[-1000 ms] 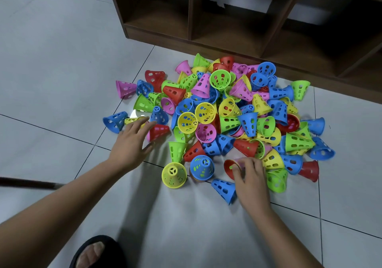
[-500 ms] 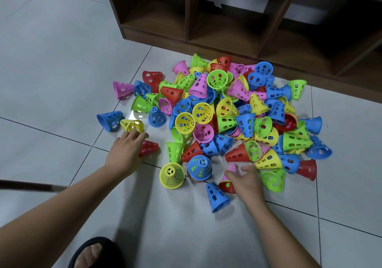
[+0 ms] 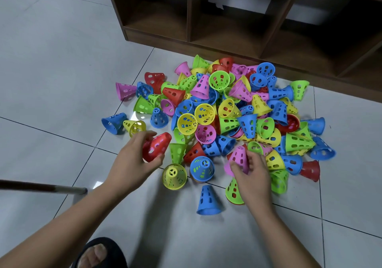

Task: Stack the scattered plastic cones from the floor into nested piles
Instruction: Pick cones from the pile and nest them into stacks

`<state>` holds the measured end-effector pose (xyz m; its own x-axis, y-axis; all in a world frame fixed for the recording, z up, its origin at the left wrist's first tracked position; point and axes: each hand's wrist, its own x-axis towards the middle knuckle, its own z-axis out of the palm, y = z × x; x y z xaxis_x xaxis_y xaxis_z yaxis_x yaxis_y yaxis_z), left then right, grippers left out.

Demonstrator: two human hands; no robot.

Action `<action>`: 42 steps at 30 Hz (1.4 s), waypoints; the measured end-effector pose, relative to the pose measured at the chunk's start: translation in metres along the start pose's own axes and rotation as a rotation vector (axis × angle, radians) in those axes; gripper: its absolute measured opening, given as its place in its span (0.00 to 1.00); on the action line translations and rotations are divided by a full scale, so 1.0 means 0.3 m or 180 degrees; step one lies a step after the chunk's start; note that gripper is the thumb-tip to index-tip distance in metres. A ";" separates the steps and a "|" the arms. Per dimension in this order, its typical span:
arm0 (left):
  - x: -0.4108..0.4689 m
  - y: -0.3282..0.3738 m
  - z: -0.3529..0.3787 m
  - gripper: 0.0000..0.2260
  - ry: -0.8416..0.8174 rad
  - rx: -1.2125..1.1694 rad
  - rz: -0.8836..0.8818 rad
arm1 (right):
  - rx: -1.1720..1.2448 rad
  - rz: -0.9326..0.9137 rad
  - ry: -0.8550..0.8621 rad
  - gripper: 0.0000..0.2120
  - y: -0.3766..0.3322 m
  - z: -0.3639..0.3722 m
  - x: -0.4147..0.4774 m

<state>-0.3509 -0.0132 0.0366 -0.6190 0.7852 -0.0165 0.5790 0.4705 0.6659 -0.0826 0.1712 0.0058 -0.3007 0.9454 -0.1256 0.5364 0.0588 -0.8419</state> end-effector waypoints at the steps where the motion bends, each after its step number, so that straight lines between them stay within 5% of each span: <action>1: -0.010 0.027 -0.006 0.25 0.0024 -0.0117 0.0046 | 0.0077 -0.0090 0.0018 0.16 -0.023 -0.001 -0.005; 6: -0.064 0.130 0.001 0.22 -0.0057 -0.0773 0.0153 | 0.0417 -0.0531 -0.0006 0.19 -0.138 0.013 -0.056; 11: -0.122 0.109 0.075 0.23 -0.0408 -0.0612 0.0307 | 0.0285 -0.1002 -0.0284 0.20 -0.193 0.058 -0.113; 23: -0.159 -0.005 0.152 0.24 -0.0593 -0.0217 0.0048 | -0.0322 -0.0981 -0.0943 0.23 -0.056 0.095 -0.136; 28: -0.217 -0.024 0.179 0.30 -0.0394 -0.0400 -0.0347 | -0.0538 -0.0908 -0.0755 0.19 0.011 0.052 -0.133; 34: -0.317 -0.012 0.199 0.19 -0.0210 -0.0164 -0.0730 | -0.1252 -0.0566 -0.0416 0.18 0.149 -0.023 -0.168; 42: -0.383 0.042 0.279 0.18 -0.0727 0.0303 0.0367 | -0.1960 -0.0289 -0.0282 0.30 0.275 -0.045 -0.288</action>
<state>-0.2280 -0.0638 -0.0156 -0.4167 0.9011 -0.1198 0.6926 0.4000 0.6003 -0.0019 0.0987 -0.0457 -0.4165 0.8994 -0.1331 0.8536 0.3364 -0.3978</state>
